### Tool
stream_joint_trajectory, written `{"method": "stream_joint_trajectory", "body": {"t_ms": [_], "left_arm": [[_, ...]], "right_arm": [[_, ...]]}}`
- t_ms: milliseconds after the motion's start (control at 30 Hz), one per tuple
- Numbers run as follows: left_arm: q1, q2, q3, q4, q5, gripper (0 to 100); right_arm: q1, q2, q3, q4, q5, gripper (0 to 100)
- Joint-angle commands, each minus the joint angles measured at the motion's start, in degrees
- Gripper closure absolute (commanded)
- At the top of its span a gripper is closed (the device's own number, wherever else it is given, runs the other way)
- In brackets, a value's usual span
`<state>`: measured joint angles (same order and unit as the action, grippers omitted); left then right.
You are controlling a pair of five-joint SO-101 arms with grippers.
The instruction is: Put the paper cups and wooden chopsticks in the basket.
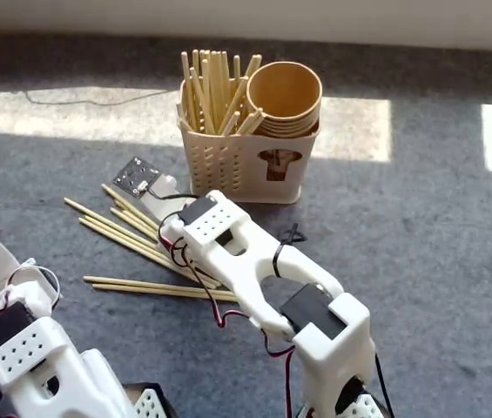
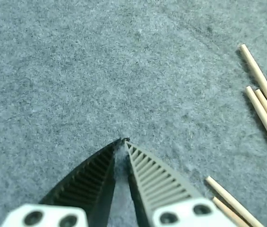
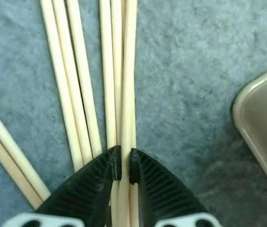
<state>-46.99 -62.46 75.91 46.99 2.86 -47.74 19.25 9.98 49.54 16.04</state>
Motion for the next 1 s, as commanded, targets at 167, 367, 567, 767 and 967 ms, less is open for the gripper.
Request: {"method": "stream_joint_trajectory", "body": {"t_ms": [167,367,567,767,967], "left_arm": [[-0.4,-1.3,-0.7,-1.1,0.0,100],[-0.4,-1.3,-0.7,-1.2,0.0,100],[-0.4,-1.3,-0.7,-1.2,0.0,100],[-0.4,-1.3,-0.7,-1.2,0.0,100],[-0.4,-1.3,-0.7,-1.2,0.0,100]], "right_arm": [[-0.1,-0.7,-0.4,5.0,0.6,99.3],[0.0,-1.4,-0.7,11.8,0.6,99.3],[0.2,-10.2,1.1,12.7,0.6,99.3],[0.3,-18.9,8.1,13.4,0.9,99.3],[0.3,-29.1,13.8,13.6,0.9,99.3]]}}
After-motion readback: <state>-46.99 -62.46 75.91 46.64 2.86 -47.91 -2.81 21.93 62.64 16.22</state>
